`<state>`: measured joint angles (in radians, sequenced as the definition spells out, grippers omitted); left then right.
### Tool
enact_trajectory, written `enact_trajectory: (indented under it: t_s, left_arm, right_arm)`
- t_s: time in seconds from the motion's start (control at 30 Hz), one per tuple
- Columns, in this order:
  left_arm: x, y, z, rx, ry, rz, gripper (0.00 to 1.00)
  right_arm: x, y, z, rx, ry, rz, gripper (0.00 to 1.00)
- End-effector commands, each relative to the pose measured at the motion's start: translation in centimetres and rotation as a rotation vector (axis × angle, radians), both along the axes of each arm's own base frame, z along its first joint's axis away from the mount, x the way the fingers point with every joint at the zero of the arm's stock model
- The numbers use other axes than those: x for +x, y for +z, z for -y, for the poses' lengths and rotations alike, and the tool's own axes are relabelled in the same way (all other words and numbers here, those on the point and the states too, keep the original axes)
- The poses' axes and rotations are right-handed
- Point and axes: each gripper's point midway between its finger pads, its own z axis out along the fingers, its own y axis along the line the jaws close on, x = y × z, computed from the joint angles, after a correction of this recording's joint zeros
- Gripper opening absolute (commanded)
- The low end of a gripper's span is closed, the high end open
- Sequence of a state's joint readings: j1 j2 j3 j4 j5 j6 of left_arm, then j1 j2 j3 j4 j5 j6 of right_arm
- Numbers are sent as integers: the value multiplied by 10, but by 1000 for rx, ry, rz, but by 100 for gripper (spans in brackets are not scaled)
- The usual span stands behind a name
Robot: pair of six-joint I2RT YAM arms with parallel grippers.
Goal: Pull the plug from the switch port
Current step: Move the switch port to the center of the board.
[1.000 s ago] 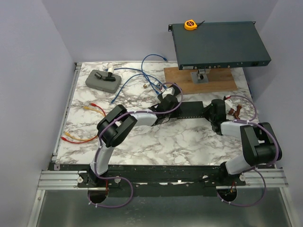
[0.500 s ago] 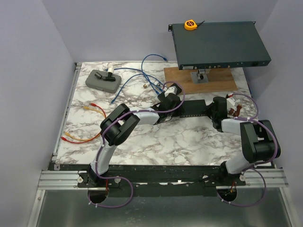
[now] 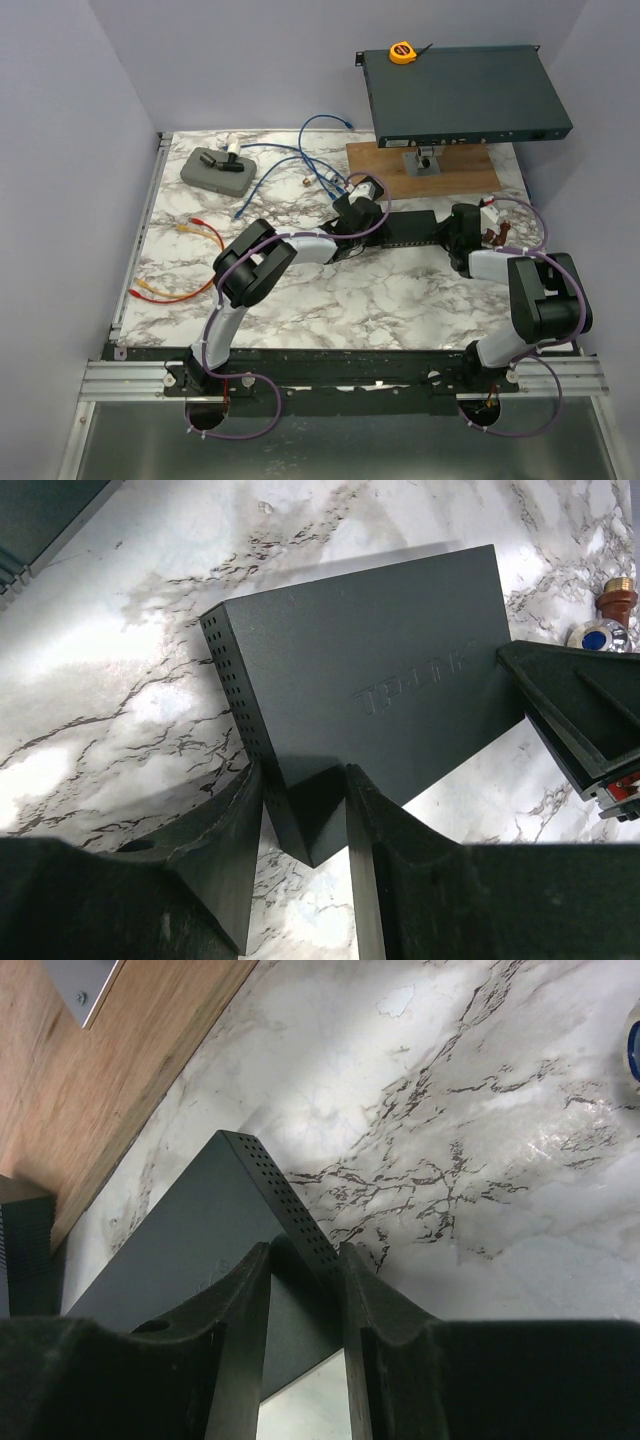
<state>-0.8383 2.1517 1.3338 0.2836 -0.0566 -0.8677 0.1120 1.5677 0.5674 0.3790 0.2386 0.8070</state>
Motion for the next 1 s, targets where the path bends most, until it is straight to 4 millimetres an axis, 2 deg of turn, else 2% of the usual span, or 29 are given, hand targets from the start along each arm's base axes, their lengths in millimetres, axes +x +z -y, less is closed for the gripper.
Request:
enact_trajectory:
  t_s: [0.0,0.4,0.6,0.8,0.97]
  left_arm:
    - [-66,10,65,-156,-280,-66,35]
    - [-66,23,55,-174,-251,-30,39]
    - [-60,33,43,-187,-208,2,47]
    - [-59,36,36,-192,-190,6,52]
    - [-57,33,37,-184,-188,3,50]
  right_arm:
    - [-42,-46,-35,82,143,-215,33]
    - [-39,-31,-32,68,137,-184,47]
    - [-39,-25,-30,53,135,-172,53]
    - [-37,-16,-26,30,128,-158,55]
    - [-37,-11,-25,21,132,-148,52]
